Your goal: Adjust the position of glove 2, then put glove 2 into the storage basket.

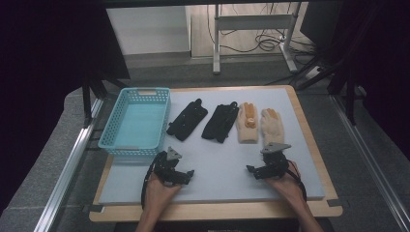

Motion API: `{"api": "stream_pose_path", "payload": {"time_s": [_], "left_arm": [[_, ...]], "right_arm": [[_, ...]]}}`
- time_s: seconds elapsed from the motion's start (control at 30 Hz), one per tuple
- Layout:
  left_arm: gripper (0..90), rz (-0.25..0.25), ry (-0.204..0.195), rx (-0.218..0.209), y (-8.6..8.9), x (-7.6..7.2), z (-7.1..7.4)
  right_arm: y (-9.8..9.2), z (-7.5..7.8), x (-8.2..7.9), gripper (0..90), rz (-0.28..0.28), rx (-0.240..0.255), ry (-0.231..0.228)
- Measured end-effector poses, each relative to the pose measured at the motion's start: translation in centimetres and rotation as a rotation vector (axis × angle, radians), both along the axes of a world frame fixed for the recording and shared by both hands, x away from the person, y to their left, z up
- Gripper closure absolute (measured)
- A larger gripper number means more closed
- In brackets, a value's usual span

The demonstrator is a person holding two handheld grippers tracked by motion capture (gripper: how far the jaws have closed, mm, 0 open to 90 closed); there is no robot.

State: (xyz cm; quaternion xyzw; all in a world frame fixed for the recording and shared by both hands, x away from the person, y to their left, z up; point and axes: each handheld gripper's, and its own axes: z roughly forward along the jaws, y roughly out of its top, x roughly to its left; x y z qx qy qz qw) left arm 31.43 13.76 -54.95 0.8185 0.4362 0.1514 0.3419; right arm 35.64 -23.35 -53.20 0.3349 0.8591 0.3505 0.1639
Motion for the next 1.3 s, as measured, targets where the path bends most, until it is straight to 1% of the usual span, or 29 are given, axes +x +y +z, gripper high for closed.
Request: {"api": "stream_pose_path", "payload": {"time_s": [0.17, 0.33, 0.4, 0.6, 0.63, 0.67, 0.7, 0.8, 0.9, 0.93, 0.97, 1.0, 1.03, 1.07, 1.1, 1.13, 1.17, 1.2, 1.23, 1.3], "left_arm": [[1.4, 0.003, 0.0, 0.0, 0.0, 0.0, 0.0], [1.4, 0.003, -0.001, -0.001, 0.0, 0.0, 0.0], [1.4, 0.003, -0.001, -0.001, 0.0, 0.0, 0.0], [1.5, 0.003, -0.001, -0.001, 0.0, 0.0, 0.0], [1.4, 0.003, -0.001, -0.001, 0.0, 0.0, 0.0], [1.5, 0.003, 0.0, -0.001, 0.0, 0.0, 0.0], [1.5, 0.003, 0.0, -0.001, 0.0, 0.0, 0.0], [1.4, 0.002, 0.0, -0.001, 0.0, 0.0, 0.0], [1.4, 0.002, 0.0, -0.001, 0.0, 0.0, 0.0], [1.5, 0.003, 0.0, -0.001, 0.0, 0.0, 0.0], [1.5, 0.002, 0.0, -0.001, 0.0, 0.0, 0.0], [1.4, 0.002, 0.0, -0.001, 0.0, 0.0, 0.0], [1.4, 0.002, 0.0, -0.001, 0.0, 0.0, 0.0], [1.5, 0.002, 0.0, -0.001, 0.0, 0.0, 0.0], [1.5, 0.002, 0.0, -0.001, 0.0, 0.0, 0.0], [1.5, 0.002, 0.0, -0.001, 0.0, 0.0, 0.0], [1.5, 0.002, 0.0, -0.001, 0.0, 0.0, 0.0], [1.5, 0.002, 0.0, -0.001, 0.0, 0.0, 0.0], [1.5, 0.002, 0.0, -0.001, 0.0, 0.0, 0.0], [1.4, 0.002, 0.0, -0.001, 0.0, 0.0, 0.0]], "right_arm": [[0.0, 0.0, -0.1, 12.4, 0.003, 0.004, -0.002], [0.0, 0.1, -0.1, 13.5, 0.005, 0.02, 0.01], [0.3, 0.2, 0.0, 14.4, 0.013, 0.029, 0.019], [0.9, 0.7, 0.2, 15.1, 0.011, 0.043, 0.02], [1.1, 0.8, 0.3, 15.2, 0.017, 0.046, 0.023], [1.6, 1.1, 0.6, 15.4, 0.036, 0.046, 0.024], [1.6, 1.1, 0.6, 15.4, 0.036, 0.046, 0.024], [2.5, 1.7, 1.0, 16.4, 0.063, 0.057, 0.031], [3.3, 2.5, 1.6, 18.6, 0.079, 0.068, 0.025], [3.8, 3.0, 2.2, 22.3, 0.081, 0.07, 0.017], [3.8, 3.0, 2.2, 22.3, 0.081, 0.07, 0.017], [4.0, 3.2, 2.6, 24.1, 0.081, 0.076, 0.014], [4.4, 3.5, 3.5, 27.3, 0.08, 0.086, 0.009], [4.6, 3.7, 3.9, 28.9, 0.077, 0.088, 0.009], [4.8, 3.8, 4.4, 30.3, 0.074, 0.088, 0.008], [4.8, 3.8, 4.4, 30.3, 0.074, 0.088, 0.008], [5.1, 3.9, 4.9, 31.5, 0.072, 0.087, 0.007], [5.6, 4.0, 5.8, 33.9, 0.073, 0.094, 0.009], [5.6, 4.0, 5.8, 33.9, 0.073, 0.094, 0.009], [6.1, 4.0, 6.7, 37.0, 0.067, 0.09, 0.005]]}}
